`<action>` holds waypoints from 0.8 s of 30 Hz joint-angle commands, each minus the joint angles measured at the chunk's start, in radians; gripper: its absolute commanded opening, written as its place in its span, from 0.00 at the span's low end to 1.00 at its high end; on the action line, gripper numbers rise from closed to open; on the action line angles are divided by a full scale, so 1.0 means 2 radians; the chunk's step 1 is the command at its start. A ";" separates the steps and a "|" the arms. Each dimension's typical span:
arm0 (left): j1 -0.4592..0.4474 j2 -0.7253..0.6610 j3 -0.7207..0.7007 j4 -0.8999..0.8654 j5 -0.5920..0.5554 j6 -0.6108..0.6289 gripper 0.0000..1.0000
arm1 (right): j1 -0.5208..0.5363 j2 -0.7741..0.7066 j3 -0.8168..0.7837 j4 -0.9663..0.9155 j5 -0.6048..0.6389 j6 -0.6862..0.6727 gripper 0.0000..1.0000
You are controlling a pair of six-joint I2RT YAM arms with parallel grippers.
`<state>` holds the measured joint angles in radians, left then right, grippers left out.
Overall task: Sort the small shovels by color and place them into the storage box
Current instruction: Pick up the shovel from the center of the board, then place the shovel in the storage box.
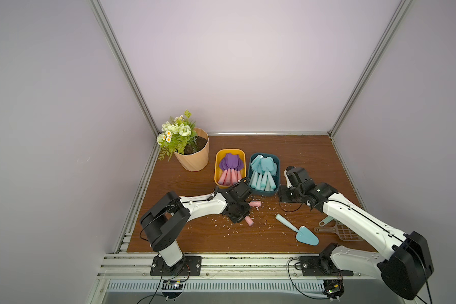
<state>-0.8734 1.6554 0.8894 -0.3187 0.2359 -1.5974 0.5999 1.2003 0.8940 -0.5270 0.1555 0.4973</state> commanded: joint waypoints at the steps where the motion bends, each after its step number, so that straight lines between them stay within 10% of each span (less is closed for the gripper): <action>1: 0.004 -0.020 -0.032 -0.040 0.002 0.000 0.03 | -0.002 0.003 0.017 0.001 0.007 0.001 0.54; 16: 0.040 -0.209 0.035 -0.250 -0.112 0.092 0.01 | -0.003 0.048 0.065 -0.010 0.019 0.035 0.54; 24: 0.101 -0.057 0.238 -0.277 -0.151 0.345 0.01 | -0.003 0.066 0.099 -0.020 0.028 0.049 0.53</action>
<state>-0.6888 1.4288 1.2255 -0.8452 0.0093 -1.1599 0.5987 1.3296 1.0519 -0.5411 0.1810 0.5694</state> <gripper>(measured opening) 0.254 0.534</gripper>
